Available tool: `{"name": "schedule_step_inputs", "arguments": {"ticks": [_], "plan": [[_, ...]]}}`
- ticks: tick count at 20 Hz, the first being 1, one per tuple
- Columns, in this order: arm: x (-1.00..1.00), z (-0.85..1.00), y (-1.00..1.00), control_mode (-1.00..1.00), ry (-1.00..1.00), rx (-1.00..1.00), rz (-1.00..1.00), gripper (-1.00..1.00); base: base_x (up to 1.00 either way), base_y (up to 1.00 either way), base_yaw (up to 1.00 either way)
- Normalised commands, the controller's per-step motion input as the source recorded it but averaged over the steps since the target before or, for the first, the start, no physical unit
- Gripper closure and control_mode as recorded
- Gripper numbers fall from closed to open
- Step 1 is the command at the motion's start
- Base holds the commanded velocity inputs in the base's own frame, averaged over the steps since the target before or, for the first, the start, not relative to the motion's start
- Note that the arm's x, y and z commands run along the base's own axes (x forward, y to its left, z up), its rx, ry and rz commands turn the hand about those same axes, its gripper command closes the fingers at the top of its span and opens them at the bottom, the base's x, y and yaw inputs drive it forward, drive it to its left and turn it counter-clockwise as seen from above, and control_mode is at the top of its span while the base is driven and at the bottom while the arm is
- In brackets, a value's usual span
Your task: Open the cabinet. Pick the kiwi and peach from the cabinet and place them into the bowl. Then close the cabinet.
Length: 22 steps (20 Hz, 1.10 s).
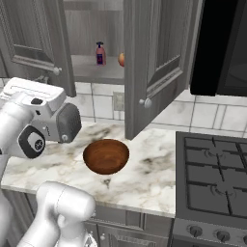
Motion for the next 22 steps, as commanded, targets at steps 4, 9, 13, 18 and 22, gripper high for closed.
{"name": "schedule_step_inputs", "arguments": {"ticks": [4, 9, 13, 18, 22], "plan": [[-0.76, 0.09, 0.8, -1.0, -0.06, -0.07, -0.29, 1.0, 0.0, 0.0, 0.0], [-0.5, 0.26, -0.17, -1.0, -0.12, 0.0, -0.1, -1.0, 0.0, 0.0, 0.0], [-0.22, 0.04, -0.95, -1.0, -0.39, 0.15, 0.09, -1.0, 0.0, 0.0, 0.0], [-0.01, 0.0, -1.0, -1.0, -0.3, 0.22, 0.16, -1.0, 0.0, 0.0, 0.0], [0.13, 0.0, -0.45, -1.0, -0.08, 0.07, 0.17, -1.0, 0.0, 0.0, 0.0]]}}
